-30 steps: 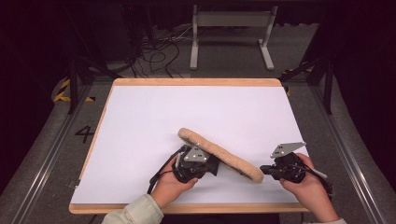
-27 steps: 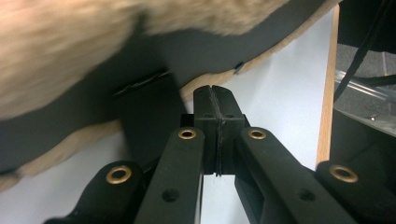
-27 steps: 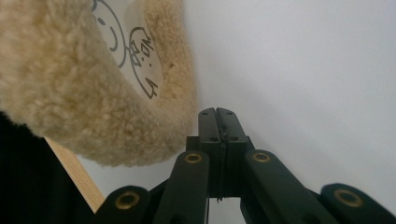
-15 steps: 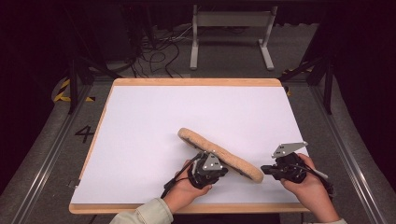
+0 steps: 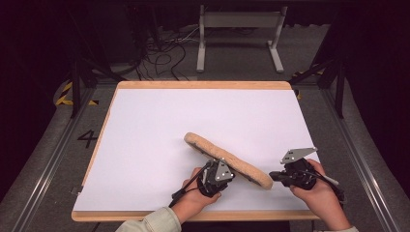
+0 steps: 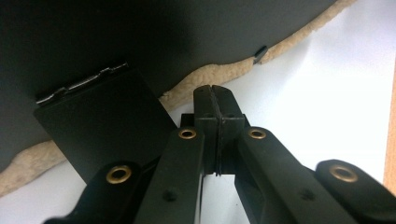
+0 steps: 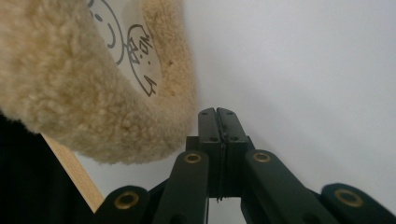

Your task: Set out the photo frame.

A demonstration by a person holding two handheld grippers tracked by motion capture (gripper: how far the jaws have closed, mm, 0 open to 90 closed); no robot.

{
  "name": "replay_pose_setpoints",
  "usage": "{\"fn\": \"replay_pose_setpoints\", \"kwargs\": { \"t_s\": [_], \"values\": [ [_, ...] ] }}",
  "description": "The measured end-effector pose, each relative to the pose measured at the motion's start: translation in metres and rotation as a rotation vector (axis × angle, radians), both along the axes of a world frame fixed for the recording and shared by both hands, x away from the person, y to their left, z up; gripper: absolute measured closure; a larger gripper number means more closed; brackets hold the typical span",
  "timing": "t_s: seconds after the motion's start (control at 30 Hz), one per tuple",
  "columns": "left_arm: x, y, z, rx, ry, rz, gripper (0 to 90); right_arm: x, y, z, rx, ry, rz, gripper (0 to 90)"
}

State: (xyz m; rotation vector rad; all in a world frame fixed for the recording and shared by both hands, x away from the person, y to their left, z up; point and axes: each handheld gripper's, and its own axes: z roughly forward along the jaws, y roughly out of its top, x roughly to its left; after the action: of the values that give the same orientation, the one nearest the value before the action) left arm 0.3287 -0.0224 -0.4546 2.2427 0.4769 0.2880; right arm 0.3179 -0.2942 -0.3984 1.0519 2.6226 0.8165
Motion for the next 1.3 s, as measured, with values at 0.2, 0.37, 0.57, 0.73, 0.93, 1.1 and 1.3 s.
{"fn": "replay_pose_setpoints", "kwargs": {
  "t_s": [0.2, 0.37, 0.57, 0.73, 0.93, 1.1, 1.3],
  "values": [
    [0.000, 0.000, 0.000, 0.010, -0.009, 0.007, 90.0, 0.000, 0.000, 0.000, -0.004, -0.001, 0.002, 90.0],
    [0.004, 0.003, 0.001, 0.011, -0.011, 0.032, 90.0, -0.001, 0.000, 0.001, -0.004, -0.003, 0.000, 90.0],
    [0.013, 0.012, 0.001, 0.000, 0.014, 0.067, 90.0, -0.001, 0.002, 0.000, -0.005, 0.000, 0.006, 89.8],
    [0.022, 0.019, 0.001, -0.013, 0.035, 0.098, 90.0, -0.002, 0.003, 0.000, -0.006, 0.000, 0.008, 89.7],
    [0.030, 0.029, 0.003, -0.018, 0.054, 0.138, 90.0, -0.003, 0.003, 0.000, -0.007, 0.001, 0.008, 89.6],
    [0.036, 0.038, 0.003, -0.032, 0.074, 0.171, 90.0, -0.003, 0.006, -0.001, -0.006, -0.001, 0.017, 89.7],
    [0.042, 0.045, 0.003, -0.032, 0.068, 0.201, 90.0, -0.004, 0.016, 0.000, -0.016, -0.010, 0.042, 90.0]
  ]
}}
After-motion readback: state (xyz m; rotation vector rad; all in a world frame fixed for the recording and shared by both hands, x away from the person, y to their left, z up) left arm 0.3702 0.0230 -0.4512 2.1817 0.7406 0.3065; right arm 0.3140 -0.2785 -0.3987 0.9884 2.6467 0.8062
